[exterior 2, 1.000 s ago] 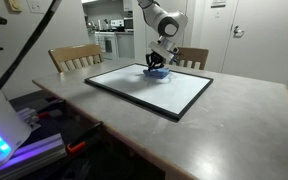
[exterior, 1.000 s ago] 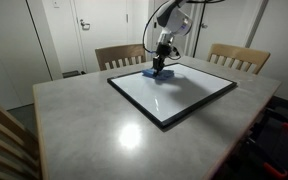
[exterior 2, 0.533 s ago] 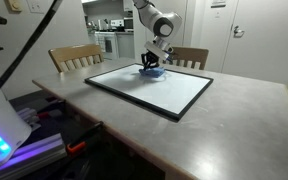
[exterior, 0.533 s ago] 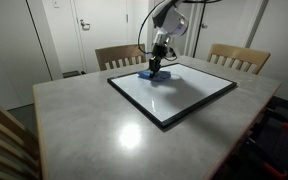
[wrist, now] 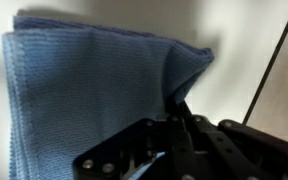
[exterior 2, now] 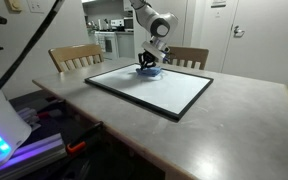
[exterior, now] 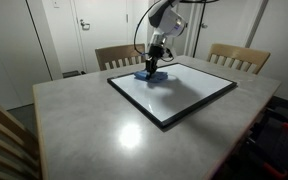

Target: Pick up the light blue towel and wipe the white board on the table with it.

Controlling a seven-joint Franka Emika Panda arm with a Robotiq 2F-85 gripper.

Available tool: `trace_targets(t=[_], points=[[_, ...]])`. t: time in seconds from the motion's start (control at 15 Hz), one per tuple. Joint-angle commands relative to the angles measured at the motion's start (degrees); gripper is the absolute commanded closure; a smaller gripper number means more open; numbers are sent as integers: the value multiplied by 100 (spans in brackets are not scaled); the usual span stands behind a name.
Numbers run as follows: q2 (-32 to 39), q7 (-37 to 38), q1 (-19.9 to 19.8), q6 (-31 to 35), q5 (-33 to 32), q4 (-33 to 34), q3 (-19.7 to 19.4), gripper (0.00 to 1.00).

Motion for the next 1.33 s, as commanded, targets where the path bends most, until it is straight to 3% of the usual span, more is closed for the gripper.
trace_targets(t=[0.0, 1.27], points=[[226, 97, 117, 2, -86, 220, 58, 99], [768, 148, 849, -445, -324, 1053, 300, 99]])
